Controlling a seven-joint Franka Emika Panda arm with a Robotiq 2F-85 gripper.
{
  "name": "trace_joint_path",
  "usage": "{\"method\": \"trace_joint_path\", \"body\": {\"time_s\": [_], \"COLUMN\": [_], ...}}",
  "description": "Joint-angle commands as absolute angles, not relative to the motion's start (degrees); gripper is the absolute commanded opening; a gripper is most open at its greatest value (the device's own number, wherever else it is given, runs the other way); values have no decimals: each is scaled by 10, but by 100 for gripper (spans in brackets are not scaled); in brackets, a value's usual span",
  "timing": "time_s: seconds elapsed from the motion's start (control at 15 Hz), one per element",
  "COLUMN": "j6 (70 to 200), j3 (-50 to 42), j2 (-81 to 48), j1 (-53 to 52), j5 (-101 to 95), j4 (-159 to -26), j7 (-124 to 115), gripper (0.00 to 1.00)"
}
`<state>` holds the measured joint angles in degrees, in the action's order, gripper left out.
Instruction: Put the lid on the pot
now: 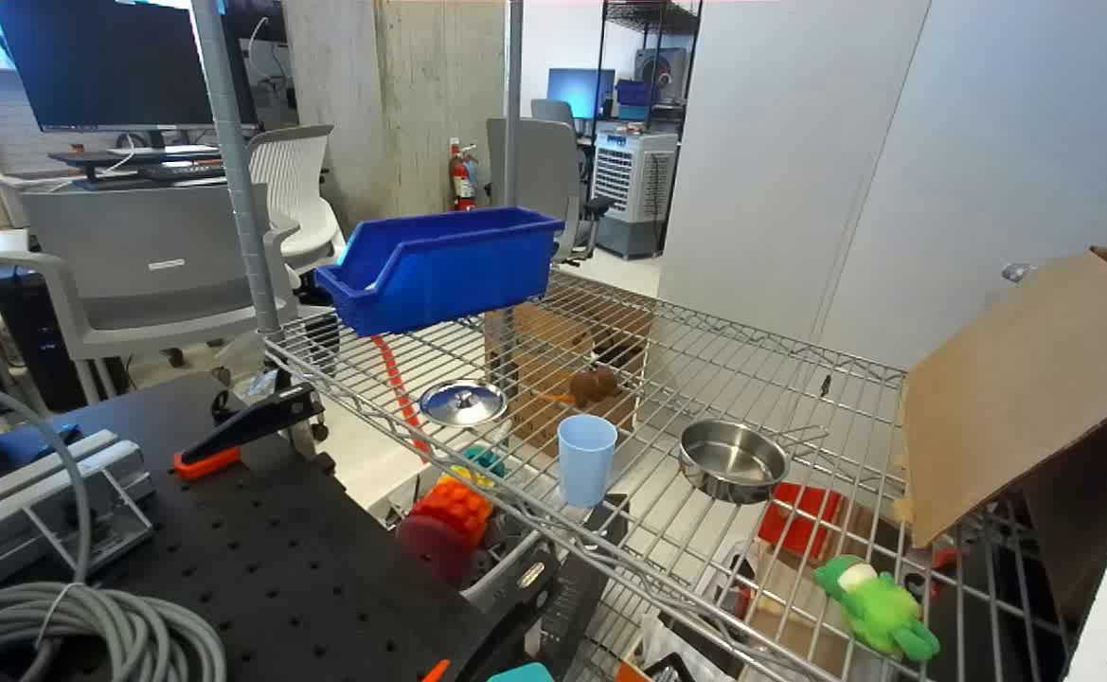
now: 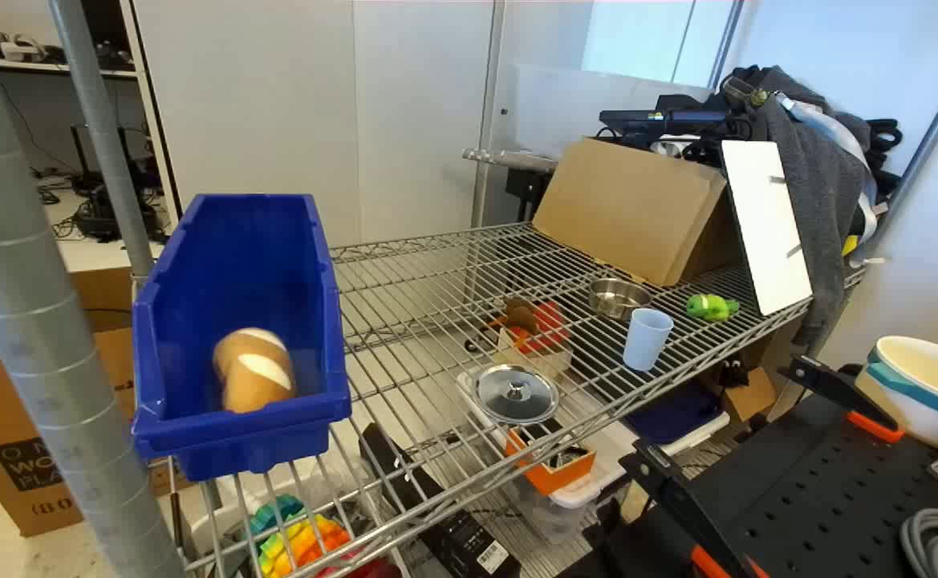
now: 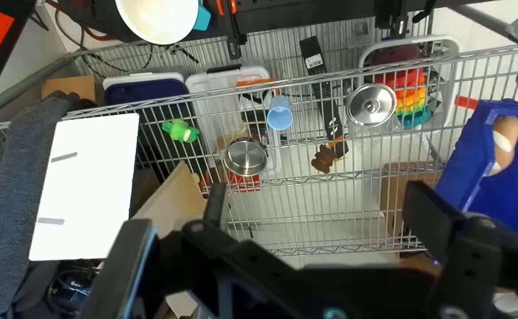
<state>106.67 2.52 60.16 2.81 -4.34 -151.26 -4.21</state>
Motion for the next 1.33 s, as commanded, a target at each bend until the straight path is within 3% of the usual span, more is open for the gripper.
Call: {"method": "trace_joint_path", "body": {"time_s": [0.0, 0.93, 1.27], "j6": [1066, 1066, 1151], "j3": [24, 24, 33], "j2": [601, 601, 491], "j1": [25, 25, 19], "j5": [-45, -45, -26], "j4": [-1512, -1512, -1507], "j7": [-44, -44, -66], "gripper": [100, 100, 100]}}
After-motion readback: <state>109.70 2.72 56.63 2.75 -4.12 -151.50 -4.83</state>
